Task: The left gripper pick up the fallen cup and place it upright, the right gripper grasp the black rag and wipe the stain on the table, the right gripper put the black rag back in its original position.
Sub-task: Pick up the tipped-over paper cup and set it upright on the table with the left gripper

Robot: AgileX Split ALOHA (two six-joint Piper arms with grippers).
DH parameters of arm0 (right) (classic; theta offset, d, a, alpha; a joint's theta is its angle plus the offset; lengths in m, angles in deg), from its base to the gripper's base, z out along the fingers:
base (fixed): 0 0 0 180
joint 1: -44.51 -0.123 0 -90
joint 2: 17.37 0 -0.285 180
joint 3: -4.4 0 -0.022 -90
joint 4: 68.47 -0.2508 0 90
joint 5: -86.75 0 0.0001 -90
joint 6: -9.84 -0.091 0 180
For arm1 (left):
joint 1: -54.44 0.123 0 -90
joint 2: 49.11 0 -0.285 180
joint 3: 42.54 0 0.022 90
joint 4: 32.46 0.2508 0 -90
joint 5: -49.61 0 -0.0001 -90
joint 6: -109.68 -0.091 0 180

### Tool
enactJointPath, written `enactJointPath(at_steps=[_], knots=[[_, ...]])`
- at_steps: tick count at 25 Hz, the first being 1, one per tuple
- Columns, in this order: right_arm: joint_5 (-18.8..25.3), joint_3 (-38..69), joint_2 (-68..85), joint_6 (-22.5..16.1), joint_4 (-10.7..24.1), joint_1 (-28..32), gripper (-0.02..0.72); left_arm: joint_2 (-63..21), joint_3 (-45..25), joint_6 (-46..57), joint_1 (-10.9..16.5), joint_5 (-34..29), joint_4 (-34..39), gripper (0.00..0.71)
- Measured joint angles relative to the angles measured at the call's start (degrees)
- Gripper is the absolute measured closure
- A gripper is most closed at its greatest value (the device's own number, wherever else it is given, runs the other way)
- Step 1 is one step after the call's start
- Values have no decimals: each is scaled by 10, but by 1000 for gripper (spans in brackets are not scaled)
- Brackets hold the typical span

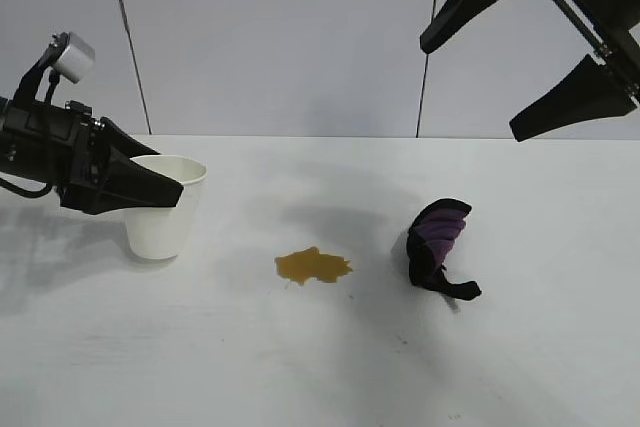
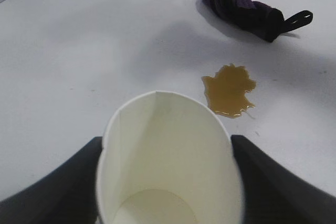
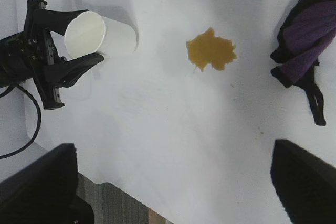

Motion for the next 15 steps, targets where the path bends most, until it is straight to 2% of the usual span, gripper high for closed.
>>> enactJointPath(at_steps=[7,12,15], knots=[[0,0,0,0,0,0,9,0,0,0,0,27,-5,225],[0,0,0,0,0,0,9,0,0,1,0,27,-27,114],[0,0,0,0,0,0,9,0,0,2,0,27,-32,86]])
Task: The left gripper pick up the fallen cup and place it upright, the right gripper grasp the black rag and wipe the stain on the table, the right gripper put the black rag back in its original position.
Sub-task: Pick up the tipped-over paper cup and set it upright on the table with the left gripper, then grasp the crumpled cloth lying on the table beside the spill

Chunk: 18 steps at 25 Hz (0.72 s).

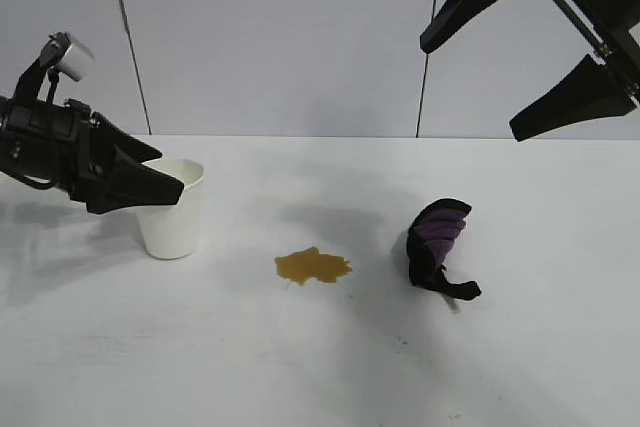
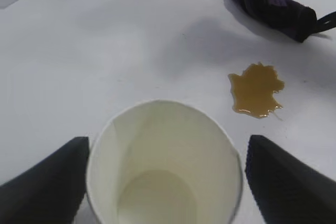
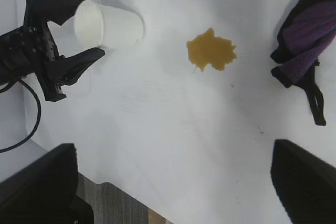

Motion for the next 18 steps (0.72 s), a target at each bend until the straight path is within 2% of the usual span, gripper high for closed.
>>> enactJointPath(at_steps=[6,9,12,18], knots=[[0,0,0,0,0,0,9,-1,0,49,0,3,13,77],[0,0,0,0,0,0,9,-14,0,76,0,36,37,77],[0,0,0,0,0,0,9,-48,0,121,0,76,61,77],[0,0,0,0,0,0,9,-146,-4,275,1,85,140,77]])
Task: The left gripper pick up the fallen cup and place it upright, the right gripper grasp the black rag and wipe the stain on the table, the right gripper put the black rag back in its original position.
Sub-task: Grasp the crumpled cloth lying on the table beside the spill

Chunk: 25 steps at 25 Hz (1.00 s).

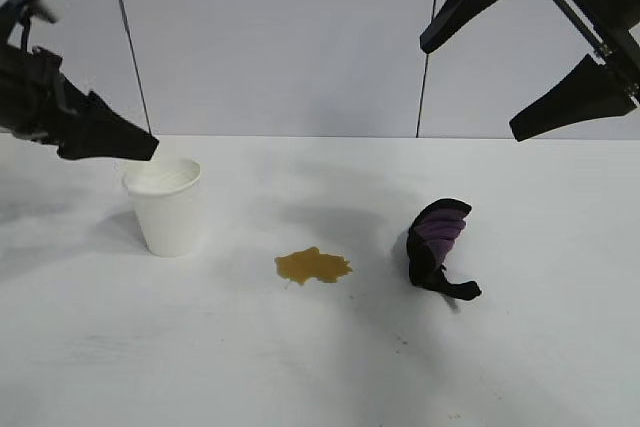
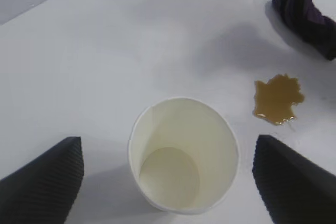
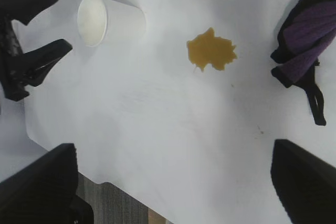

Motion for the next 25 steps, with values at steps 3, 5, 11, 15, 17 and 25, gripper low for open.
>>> enactJointPath(at_steps=[3,5,11,15,17,25], knots=[[0,0,0,0,0,0,9,-61,0,101,0,-1,54,77],[0,0,0,0,0,0,9,-117,0,166,0,-4,92,77],[0,0,0,0,0,0,9,-277,0,370,0,-6,167,77],[0,0,0,0,0,0,9,-382,0,539,0,6,237,77],[0,0,0,0,0,0,9,-428,-1,618,0,0,300,77],[0,0,0,1,0,0,9,-599,-2,868,0,-130,569,77]])
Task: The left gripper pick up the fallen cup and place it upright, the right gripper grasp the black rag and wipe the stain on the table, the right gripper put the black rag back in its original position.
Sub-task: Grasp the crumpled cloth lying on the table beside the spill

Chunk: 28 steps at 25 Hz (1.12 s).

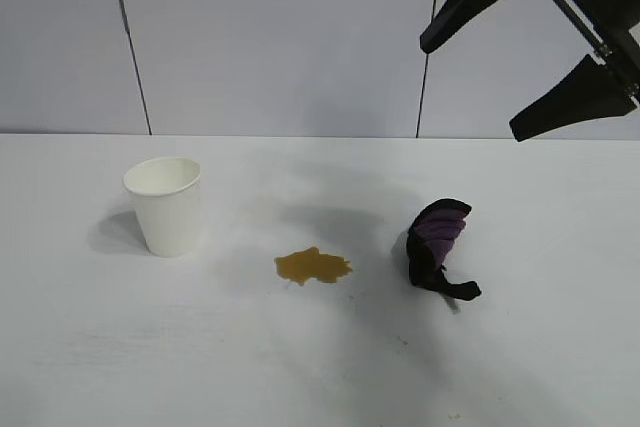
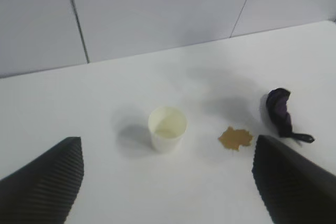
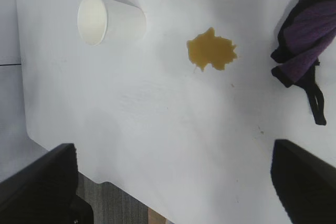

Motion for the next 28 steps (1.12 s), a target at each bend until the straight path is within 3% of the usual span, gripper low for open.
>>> enactJointPath(at_steps=[7,14,22,28], knots=[[0,0,0,0,0,0,9,-115,0,111,0,-163,140,78],[0,0,0,2,0,0,9,-244,-47,165,0,-173,157,80],[0,0,0,6,0,0,9,-414,-201,190,0,-182,201,80],[0,0,0,6,0,0,9,-453,-264,240,0,-176,271,80]])
